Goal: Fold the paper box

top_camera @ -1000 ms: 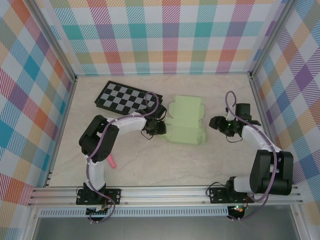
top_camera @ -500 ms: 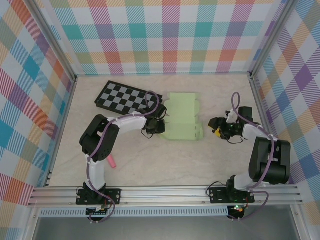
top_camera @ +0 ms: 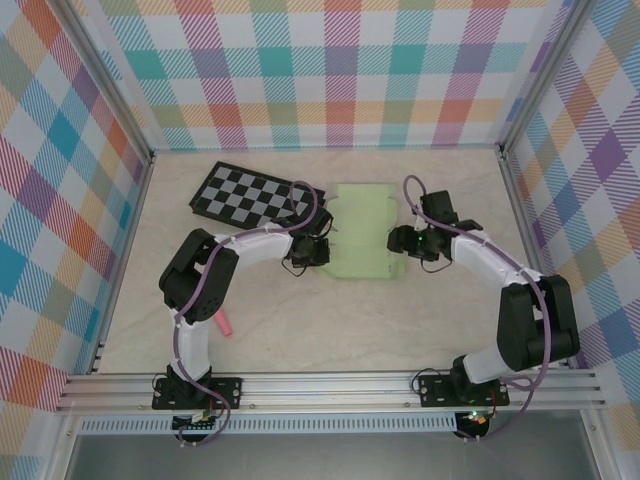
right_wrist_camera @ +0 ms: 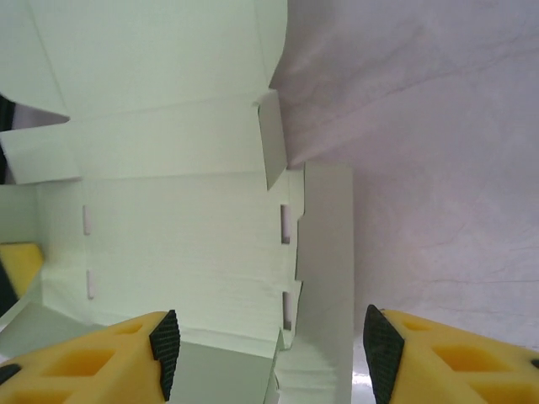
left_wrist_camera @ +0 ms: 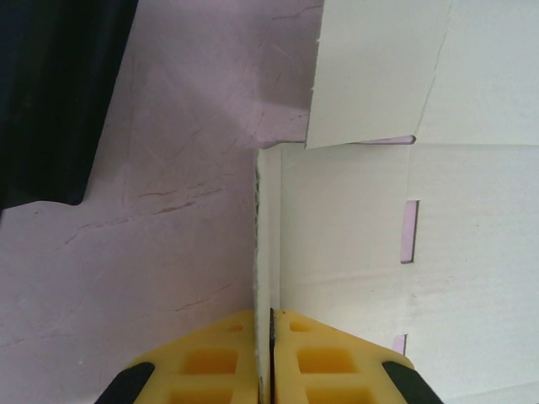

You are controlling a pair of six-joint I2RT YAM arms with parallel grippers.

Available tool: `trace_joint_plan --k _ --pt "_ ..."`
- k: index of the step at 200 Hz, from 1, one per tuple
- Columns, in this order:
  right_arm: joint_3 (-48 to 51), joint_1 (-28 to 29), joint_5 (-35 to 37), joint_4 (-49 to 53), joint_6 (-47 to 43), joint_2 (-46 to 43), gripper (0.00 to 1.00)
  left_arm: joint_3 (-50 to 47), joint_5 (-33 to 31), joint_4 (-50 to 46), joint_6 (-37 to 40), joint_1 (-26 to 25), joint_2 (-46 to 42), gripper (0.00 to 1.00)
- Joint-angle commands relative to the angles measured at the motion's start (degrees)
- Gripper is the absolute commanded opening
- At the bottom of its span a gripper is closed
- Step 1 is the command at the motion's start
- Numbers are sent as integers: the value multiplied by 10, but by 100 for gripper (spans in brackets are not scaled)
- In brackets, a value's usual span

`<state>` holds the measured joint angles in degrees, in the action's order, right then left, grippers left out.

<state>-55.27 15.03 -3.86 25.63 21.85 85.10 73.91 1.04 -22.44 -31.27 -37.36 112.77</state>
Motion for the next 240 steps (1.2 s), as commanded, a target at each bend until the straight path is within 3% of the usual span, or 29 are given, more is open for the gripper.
trace_joint_plan --k 1,28,75,128,195,232,240 --pt "-37 28 114 75 17 29 61 12 -9 -13 8 4 -7 9" --pt "-69 54 179 130 35 58 60 13 -10 -15 8 4 -7 9" --pt "-77 66 156 149 48 74 51 16 -10 -19 8 4 -6 8" --pt "-83 66 159 155 43 95 48 18 -10 -20 9 4 -2 8" --pt "-92 66 172 148 31 98 28 18 -10 -23 9 5 -1 8" --pt "-81 66 162 135 33 98 27 17 -8 -22 9 5 1 8" --pt "-78 66 160 130 32 98 31 16 -7 -21 9 5 1 8"
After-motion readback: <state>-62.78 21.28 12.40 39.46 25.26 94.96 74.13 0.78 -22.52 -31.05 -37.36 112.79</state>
